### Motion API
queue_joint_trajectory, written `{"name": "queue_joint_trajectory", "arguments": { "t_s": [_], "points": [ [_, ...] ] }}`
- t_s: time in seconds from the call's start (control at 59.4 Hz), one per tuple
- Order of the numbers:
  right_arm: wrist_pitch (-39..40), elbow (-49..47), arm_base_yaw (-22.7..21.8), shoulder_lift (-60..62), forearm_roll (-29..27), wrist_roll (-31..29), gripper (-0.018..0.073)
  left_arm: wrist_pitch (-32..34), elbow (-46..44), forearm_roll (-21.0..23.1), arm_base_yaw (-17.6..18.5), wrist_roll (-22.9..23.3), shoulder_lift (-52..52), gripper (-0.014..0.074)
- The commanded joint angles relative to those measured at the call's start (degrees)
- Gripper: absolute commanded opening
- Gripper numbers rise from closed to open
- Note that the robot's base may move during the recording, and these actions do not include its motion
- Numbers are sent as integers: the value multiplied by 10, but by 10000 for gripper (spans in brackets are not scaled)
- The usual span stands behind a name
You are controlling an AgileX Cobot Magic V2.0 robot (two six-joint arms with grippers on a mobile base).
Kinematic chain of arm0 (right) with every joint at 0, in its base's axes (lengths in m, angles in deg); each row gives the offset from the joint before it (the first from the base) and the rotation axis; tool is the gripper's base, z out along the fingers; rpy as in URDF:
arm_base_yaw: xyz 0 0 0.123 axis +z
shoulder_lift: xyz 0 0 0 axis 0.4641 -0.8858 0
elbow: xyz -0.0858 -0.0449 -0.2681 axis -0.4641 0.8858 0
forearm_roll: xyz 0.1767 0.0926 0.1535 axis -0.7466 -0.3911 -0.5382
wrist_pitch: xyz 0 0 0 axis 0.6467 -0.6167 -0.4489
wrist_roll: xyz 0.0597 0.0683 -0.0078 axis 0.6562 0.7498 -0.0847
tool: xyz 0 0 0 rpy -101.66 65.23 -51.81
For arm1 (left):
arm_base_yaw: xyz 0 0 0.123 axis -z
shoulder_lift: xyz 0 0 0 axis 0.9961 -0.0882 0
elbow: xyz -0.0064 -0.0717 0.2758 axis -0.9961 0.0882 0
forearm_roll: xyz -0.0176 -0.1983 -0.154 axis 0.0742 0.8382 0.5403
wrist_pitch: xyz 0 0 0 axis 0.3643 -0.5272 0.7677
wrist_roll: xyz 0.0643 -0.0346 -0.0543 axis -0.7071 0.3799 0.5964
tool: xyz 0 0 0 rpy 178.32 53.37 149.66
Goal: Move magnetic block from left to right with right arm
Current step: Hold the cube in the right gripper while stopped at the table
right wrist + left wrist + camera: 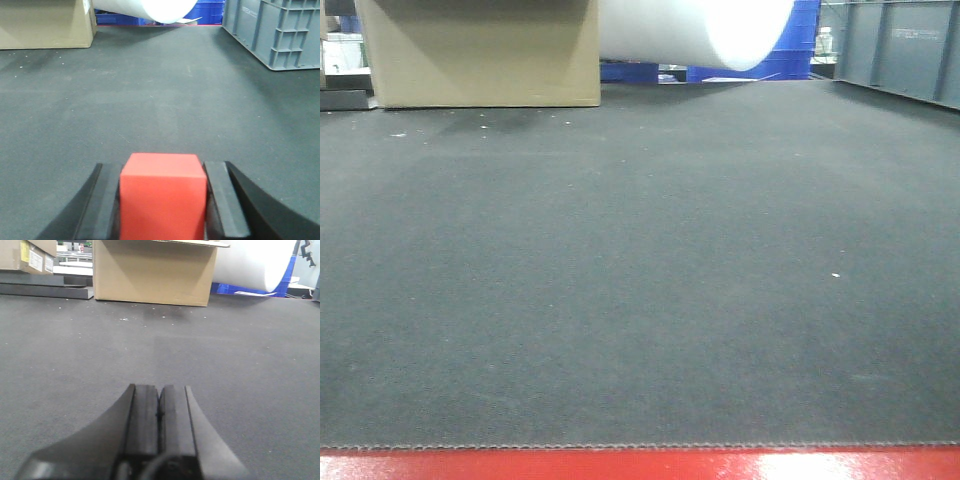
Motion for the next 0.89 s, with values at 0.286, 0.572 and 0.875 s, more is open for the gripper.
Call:
{"name": "queue_joint_trajectory", "arguments": {
  "t_s": [0.286,0.572,0.875],
  "points": [
    [50,-15,-2,-10,5,-3,157,51,6,0,-1,2,6,-115],
    [50,-15,-2,-10,5,-3,157,51,6,0,-1,2,6,-115],
    [74,-18,-2,-35,-22,-3,157,51,6,0,-1,2,6,-116]
  ]
}}
